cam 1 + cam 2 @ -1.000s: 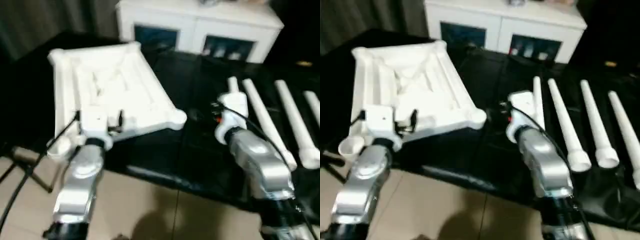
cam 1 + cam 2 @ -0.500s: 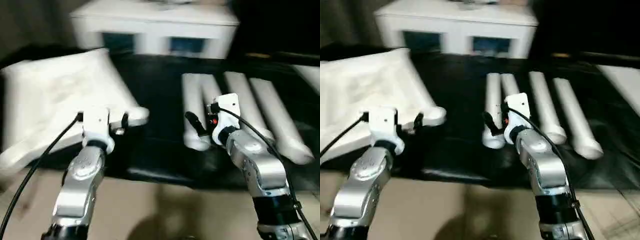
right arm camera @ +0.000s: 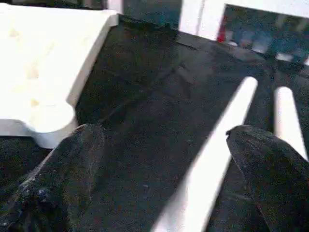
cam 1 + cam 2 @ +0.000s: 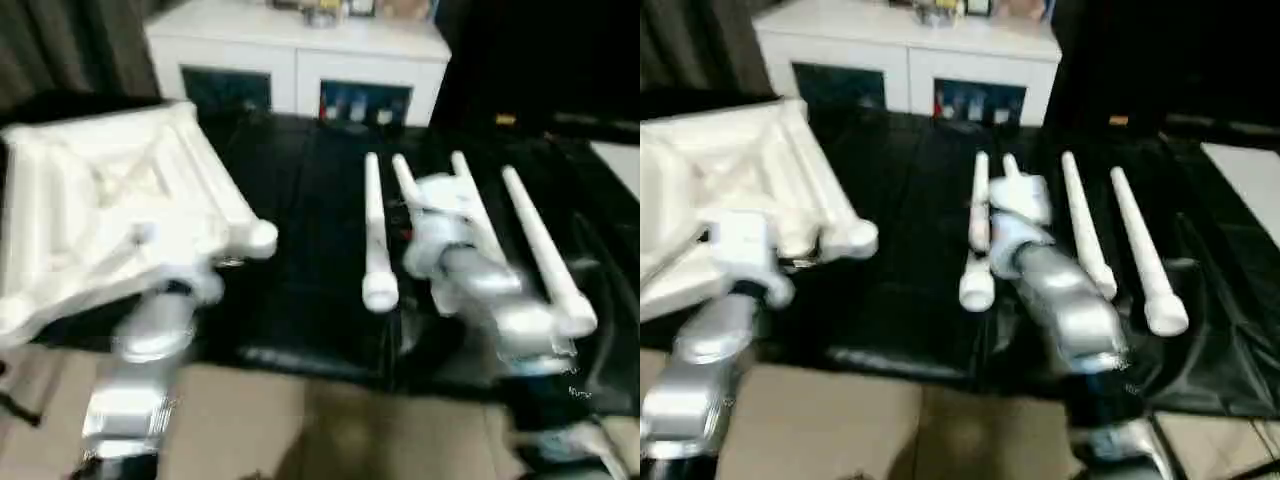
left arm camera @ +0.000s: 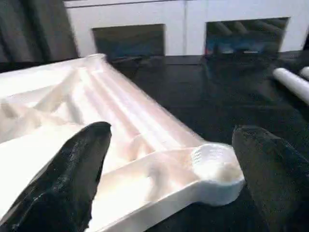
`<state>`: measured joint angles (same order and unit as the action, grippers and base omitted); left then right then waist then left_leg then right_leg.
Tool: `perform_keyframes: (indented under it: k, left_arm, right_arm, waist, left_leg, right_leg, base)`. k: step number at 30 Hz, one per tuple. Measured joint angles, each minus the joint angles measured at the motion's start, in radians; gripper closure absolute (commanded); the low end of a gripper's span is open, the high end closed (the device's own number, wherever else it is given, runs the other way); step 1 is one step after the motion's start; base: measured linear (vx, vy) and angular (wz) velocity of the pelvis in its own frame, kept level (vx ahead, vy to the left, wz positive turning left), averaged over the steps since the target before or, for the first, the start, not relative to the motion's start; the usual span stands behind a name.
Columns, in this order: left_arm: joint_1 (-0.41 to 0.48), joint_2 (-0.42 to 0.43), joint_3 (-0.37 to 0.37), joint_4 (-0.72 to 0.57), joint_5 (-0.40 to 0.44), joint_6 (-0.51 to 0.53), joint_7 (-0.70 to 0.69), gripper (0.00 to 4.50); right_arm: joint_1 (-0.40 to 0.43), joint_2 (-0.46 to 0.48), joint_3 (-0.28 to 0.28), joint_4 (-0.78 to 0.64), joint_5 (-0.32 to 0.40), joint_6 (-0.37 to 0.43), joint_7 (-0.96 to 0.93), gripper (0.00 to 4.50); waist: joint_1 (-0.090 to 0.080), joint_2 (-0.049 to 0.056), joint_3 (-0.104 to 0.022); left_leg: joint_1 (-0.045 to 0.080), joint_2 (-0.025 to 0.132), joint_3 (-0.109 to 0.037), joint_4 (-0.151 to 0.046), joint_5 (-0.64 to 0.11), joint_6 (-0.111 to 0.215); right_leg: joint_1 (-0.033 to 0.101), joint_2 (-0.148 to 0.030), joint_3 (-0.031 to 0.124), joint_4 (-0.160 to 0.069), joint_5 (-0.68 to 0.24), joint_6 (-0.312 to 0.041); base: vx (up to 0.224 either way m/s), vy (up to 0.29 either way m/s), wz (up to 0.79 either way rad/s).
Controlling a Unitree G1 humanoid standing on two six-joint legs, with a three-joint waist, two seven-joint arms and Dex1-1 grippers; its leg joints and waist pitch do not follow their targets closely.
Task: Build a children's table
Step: Move to table, then pick table leg
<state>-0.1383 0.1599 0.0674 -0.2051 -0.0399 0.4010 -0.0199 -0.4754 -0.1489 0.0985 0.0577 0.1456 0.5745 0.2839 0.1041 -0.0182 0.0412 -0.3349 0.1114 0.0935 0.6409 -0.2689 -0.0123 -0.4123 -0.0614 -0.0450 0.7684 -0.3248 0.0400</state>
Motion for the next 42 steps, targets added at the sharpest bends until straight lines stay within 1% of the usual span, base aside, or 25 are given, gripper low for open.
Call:
perform_keyframes:
  k: [1, 2, 3, 4, 5, 6, 7, 8, 10, 11, 13, 14, 16, 18, 20, 21, 22, 24, 26, 29, 34, 37, 39, 40, 42]
  left_arm:
    - [0.009, 0.000, -0.001, -0.008, 0.000, 0.006, 0.003, 0.00]
    - [0.016, -0.002, -0.001, -0.015, -0.002, 0.010, 0.003, 0.00]
    - [0.024, -0.018, -0.003, -0.014, -0.005, 0.015, 0.000, 0.00]
    - [0.029, -0.027, -0.024, -0.014, -0.011, 0.016, -0.011, 0.00]
    - [0.032, -0.026, -0.035, -0.015, -0.023, 0.016, -0.029, 0.00]
    - [0.032, -0.021, -0.035, -0.019, -0.033, 0.016, -0.044, 0.00]
    - [0.032, -0.014, -0.033, -0.028, -0.045, 0.015, -0.060, 0.00]
    - [0.032, -0.005, -0.024, -0.033, -0.054, 0.015, -0.074, 0.00]
    - [0.032, 0.006, -0.023, -0.034, -0.060, 0.020, -0.092, 0.00]
    - [0.032, 0.030, -0.029, -0.034, -0.066, 0.040, -0.118, 0.00]
    - [0.030, 0.055, -0.034, -0.034, -0.072, 0.064, -0.150, 0.00]
    - [0.027, 0.063, -0.042, -0.034, -0.075, 0.075, -0.166, 0.00]
    - [0.024, 0.079, -0.055, -0.034, -0.081, 0.096, -0.197, 0.00]
    - [0.016, 0.102, -0.078, -0.035, -0.093, 0.120, -0.240, 0.00]
    - [0.005, 0.135, -0.104, -0.046, -0.113, 0.151, -0.292, 0.00]
    - [0.004, 0.139, -0.112, -0.054, -0.119, 0.159, -0.306, 0.00]
    - [0.003, 0.146, -0.118, -0.063, -0.126, 0.171, -0.324, 0.00]
    - [0.003, 0.173, -0.129, -0.088, -0.149, 0.207, -0.363, 0.00]
    - [0.003, 0.204, -0.137, -0.111, -0.162, 0.231, -0.400, 0.00]
    - [0.003, 0.216, -0.144, -0.133, -0.169, 0.250, -0.424, 0.00]
    - [0.006, 0.255, -0.149, -0.182, -0.197, 0.288, -0.456, 0.00]
    - [0.015, 0.271, -0.151, -0.226, -0.206, 0.321, -0.467, 0.00]
    - [0.021, 0.275, -0.154, -0.250, -0.212, 0.344, -0.477, 0.00]
    - [0.026, 0.283, -0.156, -0.261, -0.218, 0.354, -0.478, 0.00]
    - [0.043, 0.297, -0.158, -0.284, -0.225, 0.375, -0.479, 0.00]
  right_arm:
    - [0.001, -0.003, 0.002, 0.000, -0.002, 0.000, 0.007, 0.03]
    - [0.001, -0.014, 0.005, -0.001, 0.000, -0.001, 0.019, 0.03]
    - [0.014, -0.022, -0.001, -0.001, 0.003, 0.001, 0.029, 0.03]
    - [0.023, -0.027, -0.013, 0.003, 0.011, 0.009, 0.036, 0.03]
    - [0.022, -0.021, -0.029, 0.003, 0.022, 0.017, 0.047, 0.03]
    - [0.013, -0.020, -0.034, 0.003, 0.026, 0.026, 0.053, 0.03]
    - [0.004, -0.020, -0.032, 0.003, 0.027, 0.032, 0.055, 0.03]
    - [0.001, -0.016, -0.022, 0.006, 0.027, 0.042, 0.055, 0.03]
    - [-0.009, -0.010, 0.009, 0.034, 0.027, 0.059, 0.063, 0.03]
    - [-0.032, -0.002, 0.018, 0.078, 0.028, 0.083, 0.064, 0.03]
    - [-0.067, 0.014, 0.011, 0.141, 0.030, 0.103, 0.051, 0.03]
    - [-0.084, 0.020, 0.002, 0.167, 0.031, 0.106, 0.042, 0.03]
    - [-0.127, 0.042, -0.026, 0.238, 0.037, 0.107, 0.020, 0.03]
    - [-0.185, 0.065, -0.062, 0.322, 0.044, 0.103, 0.003, 0.03]
    - [-0.264, 0.091, -0.105, 0.439, 0.061, 0.084, -0.021, 0.03]
    - [-0.281, 0.094, -0.114, 0.461, 0.066, 0.077, -0.025, 0.03]
    - [-0.305, 0.095, -0.113, 0.500, 0.066, 0.070, -0.024, 0.03]
    - [-0.361, 0.095, -0.099, 0.605, 0.061, 0.069, 0.000, 0.03]
    - [-0.405, 0.102, -0.099, 0.695, 0.067, 0.089, 0.045, 0.03]
    - [-0.432, 0.107, -0.098, 0.763, 0.065, 0.102, 0.076, 0.03]
    - [-0.479, 0.110, -0.074, 0.869, 0.039, 0.117, 0.106, 0.03]
    - [-0.530, 0.125, -0.054, 0.970, 0.029, 0.140, 0.147, 0.03]
    - [-0.541, 0.133, -0.037, 1.003, 0.011, 0.151, 0.171, 0.29]
    - [-0.542, 0.135, -0.026, 1.013, 0.003, 0.160, 0.180, 0.29]
    - [-0.546, 0.134, -0.013, 1.022, -0.011, 0.164, 0.192, 0.55]
  waist:
    - [-0.015, -0.019, 0.002]
    - [-0.023, -0.054, 0.002]
    - [-0.022, -0.053, 0.004]
    - [-0.017, -0.053, 0.004]
    - [-0.015, -0.051, 0.004]
    - [-0.016, -0.044, 0.001]
    - [-0.015, -0.033, 0.001]
    - [-0.021, -0.032, 0.001]
    - [-0.020, -0.031, 0.002]
    - [-0.021, -0.028, 0.004]
    - [-0.021, -0.023, 0.007]
    - [-0.020, -0.021, 0.009]
    - [-0.020, -0.017, 0.013]
    - [-0.022, -0.015, 0.014]
    - [-0.027, -0.015, 0.015]
    - [-0.027, -0.015, 0.015]
    - [-0.029, -0.015, 0.015]
    - [-0.033, -0.016, 0.015]
    - [-0.037, -0.017, 0.015]
    - [-0.038, -0.018, 0.015]
    - [-0.042, -0.029, 0.017]
    - [-0.043, -0.041, 0.019]
    - [-0.043, -0.048, 0.021]
    - [-0.043, -0.050, 0.021]
    - [-0.042, -0.057, 0.020]
  left_leg:
    - [0.008, -0.004, 0.008, 0.000, -0.007, -0.006]
    - [0.015, -0.018, 0.023, 0.001, -0.017, -0.015]
    - [0.021, -0.015, 0.023, 0.012, -0.031, 0.005]
    - [0.021, -0.008, 0.015, 0.027, -0.041, 0.039]
    - [0.010, -0.010, 0.006, 0.034, -0.035, 0.029]
    - [0.000, -0.006, 0.000, 0.016, -0.012, 0.012]
    - [-0.009, 0.006, -0.005, -0.005, 0.016, -0.046]
    - [-0.020, 0.020, -0.004, -0.003, 0.025, -0.061]
    - [-0.024, 0.025, -0.002, -0.001, 0.025, -0.062]
    - [-0.025, 0.026, 0.000, -0.001, 0.026, -0.064]
    - [-0.023, 0.029, 0.005, -0.004, 0.028, -0.067]
    - [-0.023, 0.035, 0.012, -0.005, 0.029, -0.074]
    - [-0.019, 0.046, 0.029, -0.007, 0.031, -0.074]
    - [-0.016, 0.052, 0.038, -0.008, 0.033, -0.075]
    - [-0.015, 0.057, 0.045, -0.010, 0.034, -0.077]
    - [-0.015, 0.059, 0.048, -0.012, 0.035, -0.078]
    - [-0.014, 0.062, 0.052, -0.013, 0.035, -0.078]
    - [-0.015, 0.063, 0.052, -0.016, 0.038, -0.082]
    - [-0.017, 0.065, 0.053, -0.019, 0.042, -0.084]
    - [-0.020, 0.066, 0.053, -0.021, 0.051, -0.082]
    - [-0.023, 0.066, 0.055, -0.022, 0.051, -0.082]
    - [-0.023, 0.068, 0.056, -0.023, 0.051, -0.082]
    - [-0.022, 0.069, 0.057, -0.023, 0.052, -0.082]
    - [-0.020, 0.070, 0.058, -0.023, 0.053, -0.083]
    - [-0.020, 0.071, 0.060, -0.023, 0.053, -0.083]
  right_leg:
    - [-0.023, -0.018, 0.006, -0.048, 0.022, -0.006]
    - [-0.016, -0.037, 0.019, -0.104, 0.114, -0.019]
    - [-0.005, -0.029, 0.027, -0.105, 0.107, -0.024]
    - [0.006, -0.020, 0.027, -0.114, 0.106, -0.030]
    - [0.015, -0.011, 0.027, -0.124, 0.110, -0.043]
    - [0.016, 0.000, 0.025, -0.122, 0.107, -0.047]
    - [0.015, 0.011, 0.017, -0.116, 0.106, -0.049]
    - [0.014, 0.017, 0.011, -0.116, 0.108, -0.046]
    - [0.010, 0.020, 0.007, -0.123, 0.112, -0.046]
    - [0.010, 0.020, 0.007, -0.124, 0.112, -0.049]
    - [0.011, 0.018, 0.007, -0.125, 0.110, -0.055]
    - [0.012, 0.017, 0.006, -0.126, 0.111, -0.056]
    - [0.014, 0.016, 0.004, -0.125, 0.113, -0.060]
    - [0.014, 0.015, 0.004, -0.123, 0.115, -0.062]
    - [0.013, 0.015, 0.003, -0.122, 0.118, -0.064]
    - [0.013, 0.015, 0.003, -0.122, 0.118, -0.064]
    - [0.013, 0.015, 0.002, -0.122, 0.119, -0.064]
    - [0.012, 0.016, 0.001, -0.122, 0.120, -0.066]
    - [0.011, 0.018, 0.001, -0.122, 0.119, -0.066]
    - [0.009, 0.018, -0.001, -0.123, 0.118, -0.067]
    - [0.006, 0.018, -0.001, -0.123, 0.117, -0.067]
    - [0.006, 0.018, -0.002, -0.122, 0.117, -0.068]
    - [0.006, 0.018, -0.002, -0.122, 0.117, -0.068]
    - [0.006, 0.018, -0.002, -0.122, 0.117, -0.068]
    - [0.006, 0.018, -0.002, -0.122, 0.117, -0.068]
  base:
    - [0.104, -0.085, -0.02]
    - [0.090, -0.141, 0.00]
    - [0.090, -0.141, 0.00]
    - [0.108, -0.130, -0.04]
    - [0.122, -0.087, -0.13]
    - [0.122, -0.087, -0.13]
    - [0.060, -0.059, -0.16]
    - [0.000, 0.000, 0.00]
    - [0.000, 0.000, 0.00]
    - [0.000, 0.000, 0.00]
    - [0.000, 0.000, 0.00]
    - [0.000, 0.000, 0.00]
    - [-0.028, -0.010, 0.03]
    - [-0.058, -0.022, 0.01]
    - [-0.028, -0.012, 0.00]
    - [0.000, 0.000, 0.00]
    - [0.000, 0.000, 0.00]
    - [0.000, 0.000, 0.00]
    - [0.000, 0.000, 0.00]
    - [0.000, 0.000, 0.00]
    - [0.000, 0.000, 0.00]
    - [0.000, 0.000, 0.00]
    - [0.000, 0.000, 0.00]
    - [0.000, 0.000, 0.00]
    - [0.000, 0.000, 0.00]
